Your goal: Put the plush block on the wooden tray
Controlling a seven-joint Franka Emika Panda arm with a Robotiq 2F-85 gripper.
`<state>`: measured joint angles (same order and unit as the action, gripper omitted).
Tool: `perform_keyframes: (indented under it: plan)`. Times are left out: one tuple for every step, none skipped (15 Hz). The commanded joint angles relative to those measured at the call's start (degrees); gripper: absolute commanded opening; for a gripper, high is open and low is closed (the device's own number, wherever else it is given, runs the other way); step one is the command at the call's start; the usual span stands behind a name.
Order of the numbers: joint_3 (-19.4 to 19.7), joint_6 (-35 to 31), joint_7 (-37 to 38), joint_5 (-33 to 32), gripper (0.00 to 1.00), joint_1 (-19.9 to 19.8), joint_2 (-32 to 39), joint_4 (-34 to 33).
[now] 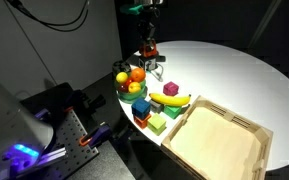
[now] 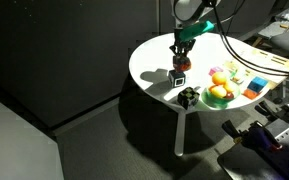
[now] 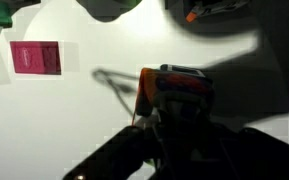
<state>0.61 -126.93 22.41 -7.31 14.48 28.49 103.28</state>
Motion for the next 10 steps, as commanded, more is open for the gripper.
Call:
perform_keyframes:
  plan:
    - [-0.83,2.30,-0.63,2.12,0.09,-1.96,-3.96,1.08]
    - [-0.66,2.54,-0.32,2.38,0.09,-2.31,-4.75,1.29]
    - [-0.56,2.75,-0.10,2.59,0.09,-2.64,-5.35,1.44]
    - [-0.46,3.07,-0.12,2.71,0.09,-3.08,-6.07,1.65]
    - [-0.36,3.40,-0.27,2.72,0.09,-3.56,-6.73,1.92]
    - [-0.33,3.71,-0.51,2.75,0.09,-4.04,-7.28,2.15]
    - [-0.25,4.09,-0.85,2.83,0.09,-4.67,-7.95,2.48]
    - [-0.23,4.32,-1.24,3.01,0.09,-5.33,-8.51,2.79]
    - [-0.13,4.38,-1.50,3.23,0.09,-6.06,-9.09,3.11]
    - [-0.03,4.44,-1.63,3.50,0.09,-6.74,-9.60,3.44]
